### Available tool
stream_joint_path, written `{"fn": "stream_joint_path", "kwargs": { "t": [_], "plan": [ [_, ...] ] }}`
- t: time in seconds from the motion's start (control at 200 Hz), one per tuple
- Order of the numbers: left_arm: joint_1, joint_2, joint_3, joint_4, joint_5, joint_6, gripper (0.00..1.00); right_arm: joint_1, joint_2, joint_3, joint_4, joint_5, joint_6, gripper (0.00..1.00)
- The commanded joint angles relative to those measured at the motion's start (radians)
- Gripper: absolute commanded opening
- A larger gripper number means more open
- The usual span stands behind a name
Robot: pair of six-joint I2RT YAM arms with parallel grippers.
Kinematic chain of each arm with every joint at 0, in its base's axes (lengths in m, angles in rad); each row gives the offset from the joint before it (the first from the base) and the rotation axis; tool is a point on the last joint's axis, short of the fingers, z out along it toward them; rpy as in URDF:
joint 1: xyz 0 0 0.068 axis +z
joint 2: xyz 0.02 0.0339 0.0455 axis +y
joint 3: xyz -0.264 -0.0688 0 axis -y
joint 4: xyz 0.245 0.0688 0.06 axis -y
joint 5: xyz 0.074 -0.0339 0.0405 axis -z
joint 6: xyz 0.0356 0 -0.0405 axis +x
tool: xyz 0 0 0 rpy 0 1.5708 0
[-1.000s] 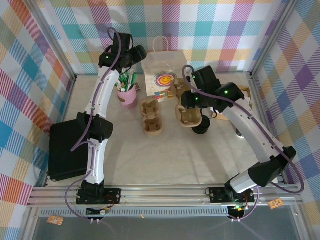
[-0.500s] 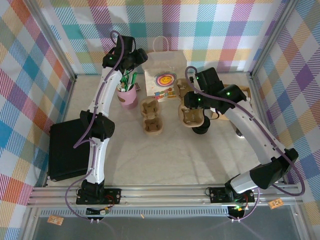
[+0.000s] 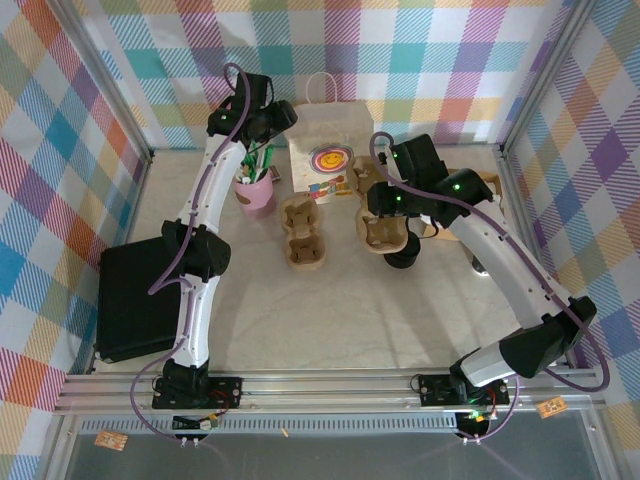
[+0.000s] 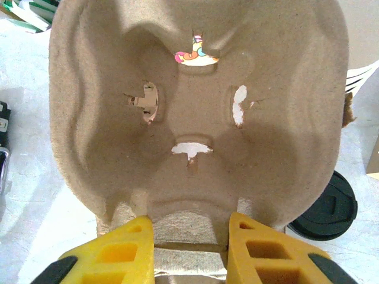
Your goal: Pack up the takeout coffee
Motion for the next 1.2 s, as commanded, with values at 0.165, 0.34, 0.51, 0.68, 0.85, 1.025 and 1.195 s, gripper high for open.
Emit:
{"fn": "stream_joint_path", "kwargs": {
  "t": [0.165,0.34,0.51,0.68,0.85,1.025,1.195],
  "plan": [
    [-0.012,0.028,0.021,0.027,0.025,0.013,0.56,-0.009,-0.008,0.003,0.028,0.011,0.0,0.0],
    [-0.021,0.046,0.023,0.059,0.032,-0.004,0.52,-0.009,-0.02,-0.003,0.035,0.033,0.007,0.0],
    [-0.024,0.05,0.021,0.044,0.027,0.005,0.47,-0.009,-0.033,-0.02,0.029,0.036,0.022,0.0],
    [-0.027,0.049,0.021,0.043,0.022,-0.003,0.41,-0.009,-0.048,-0.036,0.015,0.025,0.031,0.0],
    [-0.027,0.036,0.021,0.059,0.0,-0.02,0.34,-0.008,-0.069,-0.057,0.009,0.036,0.023,0.0],
    [-0.027,0.039,0.022,0.063,-0.003,-0.026,0.29,-0.009,-0.07,-0.067,0.01,0.041,-0.003,0.0],
    [-0.028,0.036,0.022,0.062,-0.014,-0.03,0.23,-0.007,-0.055,-0.056,0.015,0.053,-0.025,0.0]
  ]
}}
